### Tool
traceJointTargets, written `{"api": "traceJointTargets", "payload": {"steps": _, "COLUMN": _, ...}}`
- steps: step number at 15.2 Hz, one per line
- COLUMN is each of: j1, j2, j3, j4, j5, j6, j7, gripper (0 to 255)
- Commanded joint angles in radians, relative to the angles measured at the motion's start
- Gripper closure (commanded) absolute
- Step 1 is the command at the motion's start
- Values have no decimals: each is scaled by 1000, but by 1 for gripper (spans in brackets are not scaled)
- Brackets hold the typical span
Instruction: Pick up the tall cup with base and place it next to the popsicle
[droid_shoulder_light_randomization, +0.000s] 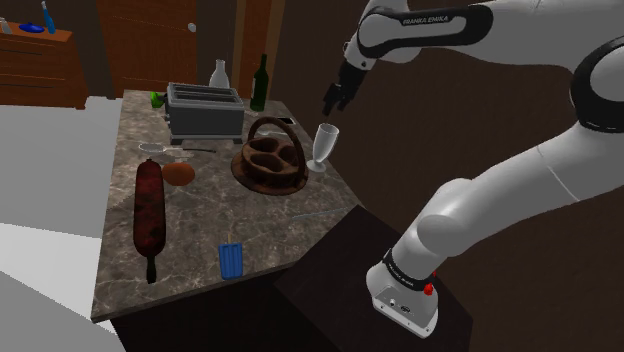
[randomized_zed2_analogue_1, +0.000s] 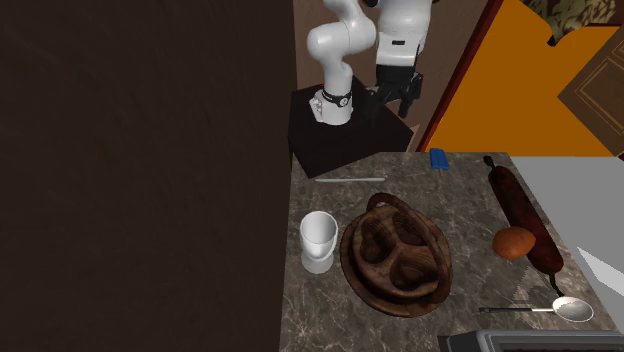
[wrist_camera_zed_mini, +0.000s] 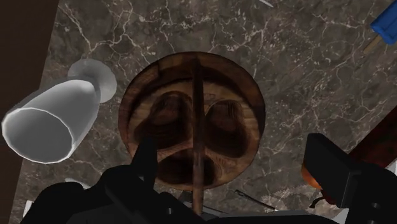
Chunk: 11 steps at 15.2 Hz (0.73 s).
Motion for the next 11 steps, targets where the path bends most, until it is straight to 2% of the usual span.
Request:
{"api": "traceJointTargets", "payload": {"steps": 1, "j1": -5, "j2": 57, "j3": -28, "j4": 11, "j5": 3, "j6": 44, "j7": -32, "gripper": 0}}
{"api": "traceJointTargets", "payload": {"steps": 6, "j1": -15, "j2": 220, "j3": -94, "j4": 67, "j5": 38, "j6": 142, "j7": -120, "gripper": 0}}
{"api": "traceJointTargets", "payload": {"steps": 11, "j1": -32, "j2": 399, "j3": -147, "j4": 152, "j5": 111, "j6": 217, "j7": -224, "gripper": 0}}
